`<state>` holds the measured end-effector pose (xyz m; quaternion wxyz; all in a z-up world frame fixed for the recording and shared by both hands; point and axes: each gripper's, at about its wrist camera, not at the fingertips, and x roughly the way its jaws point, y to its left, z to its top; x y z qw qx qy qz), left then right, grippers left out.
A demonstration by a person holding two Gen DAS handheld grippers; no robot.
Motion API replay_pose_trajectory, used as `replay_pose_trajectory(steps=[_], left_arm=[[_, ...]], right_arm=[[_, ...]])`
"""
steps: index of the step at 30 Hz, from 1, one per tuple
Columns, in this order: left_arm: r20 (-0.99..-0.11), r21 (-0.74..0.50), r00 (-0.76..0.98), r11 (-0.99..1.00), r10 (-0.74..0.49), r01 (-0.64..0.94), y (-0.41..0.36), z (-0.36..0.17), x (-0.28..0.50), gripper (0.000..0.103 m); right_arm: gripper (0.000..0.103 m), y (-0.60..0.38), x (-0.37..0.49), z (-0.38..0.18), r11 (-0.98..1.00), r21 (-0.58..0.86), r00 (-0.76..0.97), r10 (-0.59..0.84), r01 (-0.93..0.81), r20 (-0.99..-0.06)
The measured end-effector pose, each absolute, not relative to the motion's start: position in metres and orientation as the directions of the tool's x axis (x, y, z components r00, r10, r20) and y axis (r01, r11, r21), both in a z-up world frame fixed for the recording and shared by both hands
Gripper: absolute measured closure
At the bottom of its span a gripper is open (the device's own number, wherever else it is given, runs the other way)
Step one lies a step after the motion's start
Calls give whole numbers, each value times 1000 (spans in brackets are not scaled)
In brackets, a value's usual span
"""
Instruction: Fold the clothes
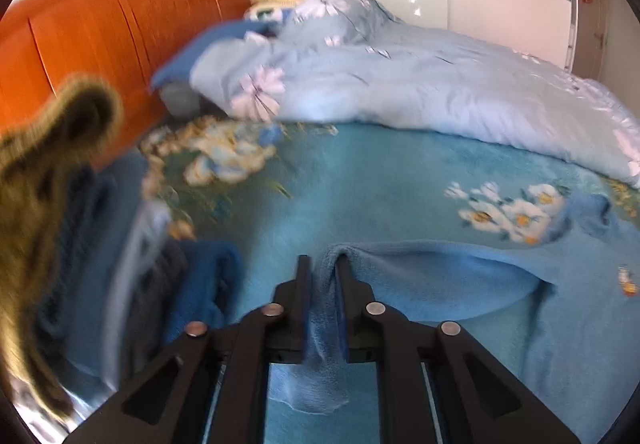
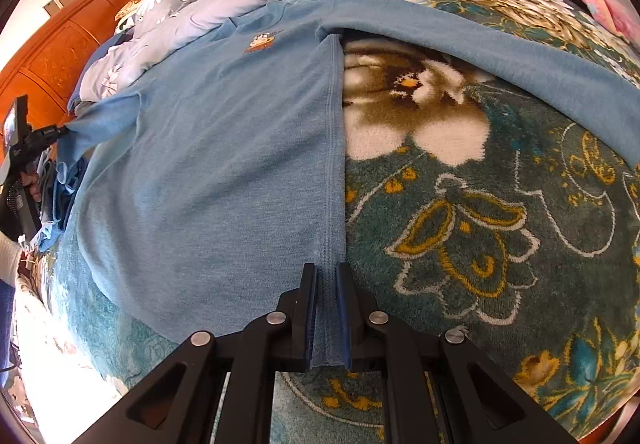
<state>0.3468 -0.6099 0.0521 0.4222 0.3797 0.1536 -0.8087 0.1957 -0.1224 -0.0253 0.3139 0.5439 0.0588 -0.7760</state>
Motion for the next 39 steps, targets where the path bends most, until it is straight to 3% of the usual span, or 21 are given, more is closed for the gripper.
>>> replay_pose_trajectory(steps=[2, 3, 9, 15, 20, 23, 25, 26, 27, 29, 32, 39], left_arm=[[-761, 10, -393, -615, -516, 788, -599, 48, 358, 60], [-763, -32, -424, -626, -488, 779, -590, 47, 366, 55], [-730, -321, -647, -725, -220, 610, -513, 35, 412, 43], [-794, -357, -608, -788, -28, 502, -443, -17, 415, 40], [-799, -347, -600, -790, -33, 505, -422, -27, 414, 40], [-781, -409, -624, -757, 2, 510, -426, -28, 415, 41], [-768, -453, -640, -730, 28, 512, -426, -29, 416, 47], [-768, -461, -640, -722, 32, 517, -425, -29, 416, 57], [-767, -468, -640, -714, 35, 521, -424, -29, 415, 67], [-758, -491, -651, -695, 44, 525, -422, -29, 416, 75], [-735, -537, -675, -664, 67, 519, -418, -27, 420, 92], [-709, -526, -704, -693, 37, 493, -394, -1, 440, 99]], right_arm=[[92, -122, 195, -25, -797, 251, -211, -423, 550, -881], [92, -122, 195, -25, -797, 251, -210, -422, 550, -882], [89, -118, 197, -21, -799, 268, -209, -435, 538, -876], [85, -111, 203, -21, -807, 290, -205, -445, 515, -872], [80, -113, 208, -21, -803, 299, -194, -449, 515, -872], [79, -112, 211, -22, -799, 321, -185, -465, 508, -866], [79, -111, 213, -23, -798, 333, -182, -473, 502, -862], [79, -111, 215, -23, -797, 339, -180, -478, 499, -860], [83, -112, 215, -23, -794, 351, -174, -487, 496, -856], [93, -111, 217, -23, -788, 373, -164, -504, 490, -848], [97, -109, 219, -18, -792, 375, -181, -508, 482, -842], [98, -93, 223, 7, -812, 323, -279, -495, 486, -823]])
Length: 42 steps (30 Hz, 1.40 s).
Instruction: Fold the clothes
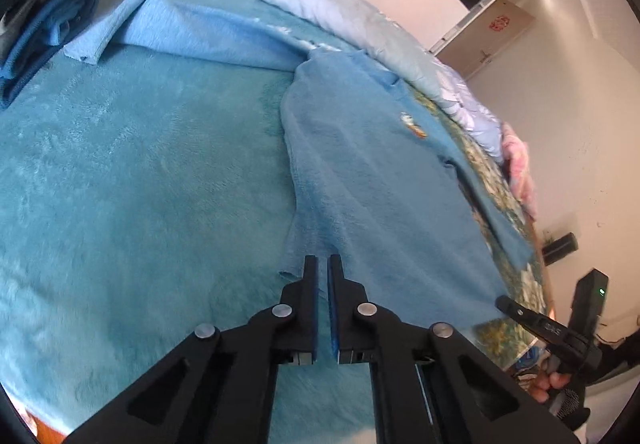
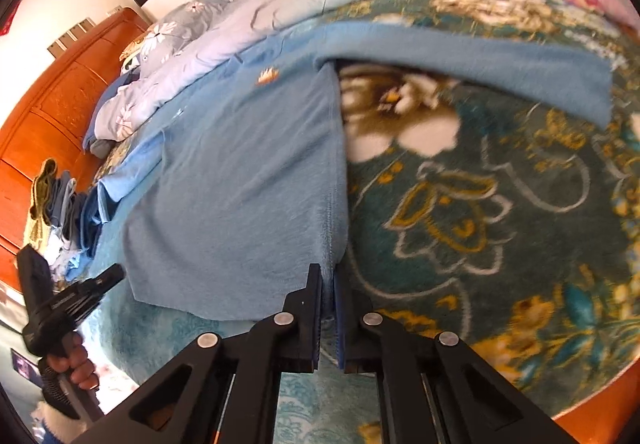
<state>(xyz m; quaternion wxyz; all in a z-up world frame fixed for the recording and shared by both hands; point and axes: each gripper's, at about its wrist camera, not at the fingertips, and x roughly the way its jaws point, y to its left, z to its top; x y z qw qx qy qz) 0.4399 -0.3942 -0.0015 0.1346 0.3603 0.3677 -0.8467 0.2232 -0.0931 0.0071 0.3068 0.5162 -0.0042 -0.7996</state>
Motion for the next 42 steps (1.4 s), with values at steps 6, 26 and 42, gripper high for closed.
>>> replay_pose_trajectory(steps=[6, 26, 42], left_arm=[[-720, -484, -694, -726, 14, 488, -392, 5, 446, 99], [-775, -458, -632, -703, 16, 545, -393, -30, 403, 97], [-723, -485, -686, -651, -77, 584, -391, 19, 480, 103]], right_arm=[[98, -76, 220, 9, -823, 341, -284, -497, 455, -820], [98, -79, 221, -3, -829, 358, -249, -490, 430, -835], [98, -75, 242, 27, -799, 333, -303, -522, 501, -797]])
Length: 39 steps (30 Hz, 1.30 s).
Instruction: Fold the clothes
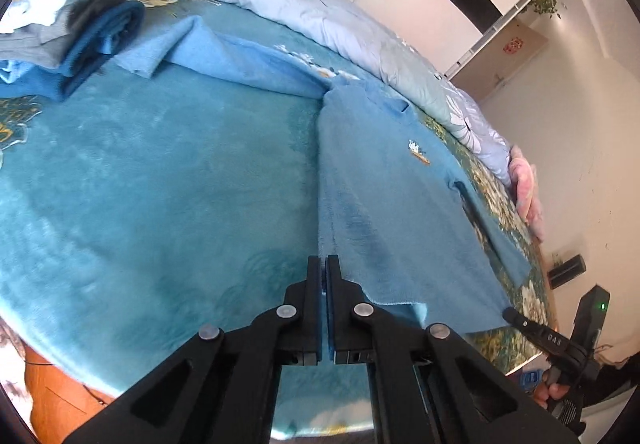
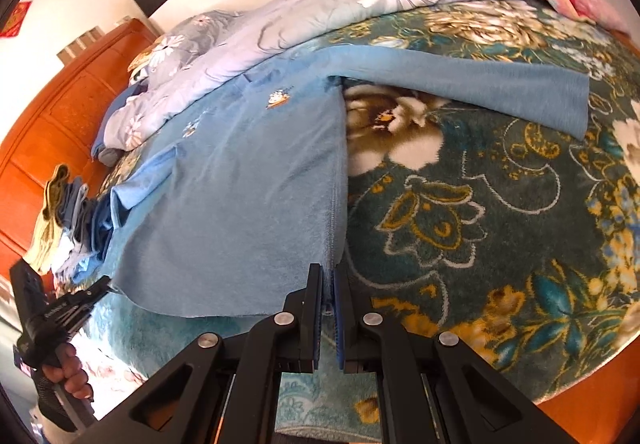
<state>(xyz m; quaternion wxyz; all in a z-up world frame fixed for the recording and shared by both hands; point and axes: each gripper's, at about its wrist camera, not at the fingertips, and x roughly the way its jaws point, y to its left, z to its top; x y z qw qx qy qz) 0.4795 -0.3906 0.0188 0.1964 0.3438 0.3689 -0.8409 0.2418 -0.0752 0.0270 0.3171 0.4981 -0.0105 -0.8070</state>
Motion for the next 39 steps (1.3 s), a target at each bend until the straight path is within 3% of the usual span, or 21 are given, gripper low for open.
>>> replay_pose_trajectory(steps=[15, 16, 18, 20, 24, 25, 27, 29, 34, 36, 37, 39], left_arm=[[-757, -453, -652, -702, -23, 550, -383, 4, 472, 101], [-762, -451, -647, -704, -16, 549, -384, 3, 469, 99], [-775, -438, -632, -711, -13, 551, -385, -1, 462, 75], [-782, -419, -622, -718, -25, 556, -386, -6, 456, 65], [-810, -382, -586, -727, -34, 570, -387, -16, 439, 57], [-812, -376, -583, -730, -37, 570, -387, -17, 436, 56], [-811, -363, -583, -740, -48, 566, -387, -18, 430, 50], [-815, -353, -577, -745, -52, 566, -387, -19, 425, 47], [-818, -341, -571, -740, -70, 579, -385, -19, 422, 48], [-815, -360, -576, -724, -64, 589, -387, -19, 424, 63], [-810, -381, -584, -712, -51, 590, -388, -19, 426, 65], [-803, -417, -595, -694, -20, 586, -389, -20, 427, 73]], right_arm=[[99, -55, 242, 11, -828, 301, -302, -473, 473, -828], [98, -53, 241, 12, -832, 298, -309, -470, 468, -827], [96, -48, 238, 15, -841, 301, -324, -468, 450, -822], [96, -44, 232, 13, -840, 333, -313, -483, 427, -817], [93, -54, 227, 7, -823, 356, -280, -504, 444, -817], [90, -57, 226, 4, -820, 357, -272, -505, 447, -819], [73, -63, 225, -3, -817, 364, -254, -506, 448, -824], [71, -69, 223, -8, -816, 366, -245, -506, 449, -827], [68, -78, 221, -18, -815, 368, -228, -502, 447, -834], [70, -79, 222, -18, -814, 372, -229, -506, 447, -831], [71, -79, 221, -17, -814, 375, -229, -507, 444, -831], [82, -79, 221, -17, -810, 387, -224, -517, 442, -826]])
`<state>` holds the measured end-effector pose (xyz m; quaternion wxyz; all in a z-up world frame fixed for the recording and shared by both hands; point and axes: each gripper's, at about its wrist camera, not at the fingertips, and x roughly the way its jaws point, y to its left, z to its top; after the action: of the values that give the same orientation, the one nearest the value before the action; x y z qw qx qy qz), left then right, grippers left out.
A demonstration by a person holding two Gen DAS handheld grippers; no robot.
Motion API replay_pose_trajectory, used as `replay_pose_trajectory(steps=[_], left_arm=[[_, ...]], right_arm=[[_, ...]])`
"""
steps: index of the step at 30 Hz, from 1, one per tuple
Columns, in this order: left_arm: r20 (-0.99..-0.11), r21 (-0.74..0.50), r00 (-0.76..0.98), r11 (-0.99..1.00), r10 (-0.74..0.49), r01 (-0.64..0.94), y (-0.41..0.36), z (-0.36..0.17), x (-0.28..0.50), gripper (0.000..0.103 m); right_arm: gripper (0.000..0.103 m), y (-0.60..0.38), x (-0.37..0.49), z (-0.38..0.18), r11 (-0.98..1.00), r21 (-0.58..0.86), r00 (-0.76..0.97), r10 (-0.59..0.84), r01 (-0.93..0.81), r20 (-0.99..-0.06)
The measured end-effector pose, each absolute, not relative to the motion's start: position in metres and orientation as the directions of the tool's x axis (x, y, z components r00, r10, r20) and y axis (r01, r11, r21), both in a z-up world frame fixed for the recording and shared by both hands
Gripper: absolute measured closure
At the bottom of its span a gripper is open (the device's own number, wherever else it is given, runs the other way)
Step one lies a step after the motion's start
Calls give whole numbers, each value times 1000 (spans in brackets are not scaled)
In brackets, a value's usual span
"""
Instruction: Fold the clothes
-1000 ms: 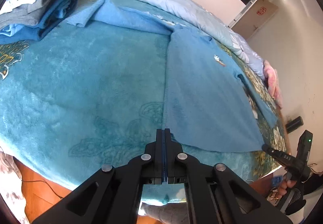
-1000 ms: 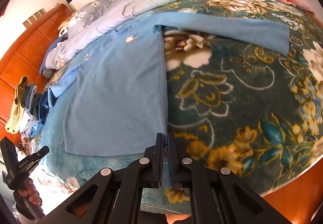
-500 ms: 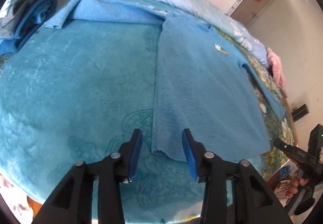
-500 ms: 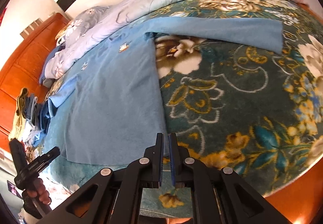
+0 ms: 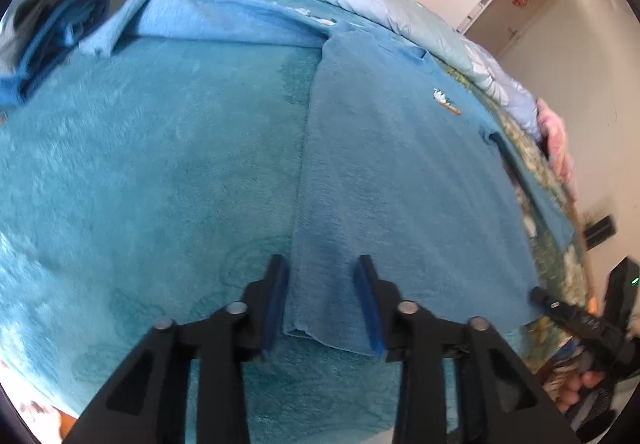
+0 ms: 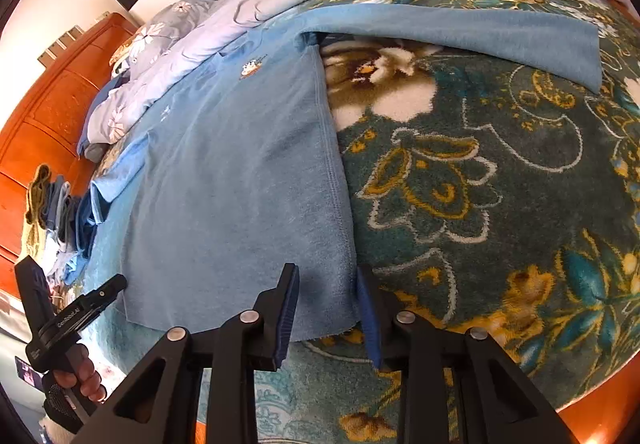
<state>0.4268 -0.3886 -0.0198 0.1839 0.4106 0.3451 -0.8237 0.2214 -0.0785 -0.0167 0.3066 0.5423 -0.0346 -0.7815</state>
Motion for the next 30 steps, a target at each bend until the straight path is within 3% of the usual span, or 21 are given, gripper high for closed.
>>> replay_pose_trajectory(steps=[2, 3, 5, 13, 23, 25, 27, 30], left_arm=[[-804, -417, -595, -696, -19, 585, -385, -20, 426, 81], [-805, -412, -592, -697, -23, 587, -384, -20, 426, 93], [-805, -415, -593, -686, -29, 597, -382, -19, 427, 97], [-777, -429, -629, -702, -34, 568, -365, 5, 446, 98], [-813, -373, -581, -743, -26, 556, -354, -11, 447, 96], [-808, -363, -588, -757, -34, 543, -353, -5, 447, 86], [-804, -349, -592, -766, -51, 540, -353, 2, 448, 47], [-775, -309, -619, -778, -128, 547, -354, 18, 454, 37]], right_arm=[[90, -79, 222, -16, -804, 393, -217, -523, 446, -824], [95, -80, 223, -14, -801, 393, -218, -526, 450, -822], [96, -81, 225, -11, -803, 388, -228, -525, 453, -820], [98, -75, 235, 10, -794, 346, -265, -521, 500, -812], [97, -61, 233, -7, -804, 359, -231, -507, 474, -830], [94, -62, 233, -4, -794, 366, -232, -520, 485, -822], [94, -59, 233, 1, -784, 375, -242, -539, 495, -807], [90, -50, 228, 14, -777, 379, -289, -564, 502, -774]])
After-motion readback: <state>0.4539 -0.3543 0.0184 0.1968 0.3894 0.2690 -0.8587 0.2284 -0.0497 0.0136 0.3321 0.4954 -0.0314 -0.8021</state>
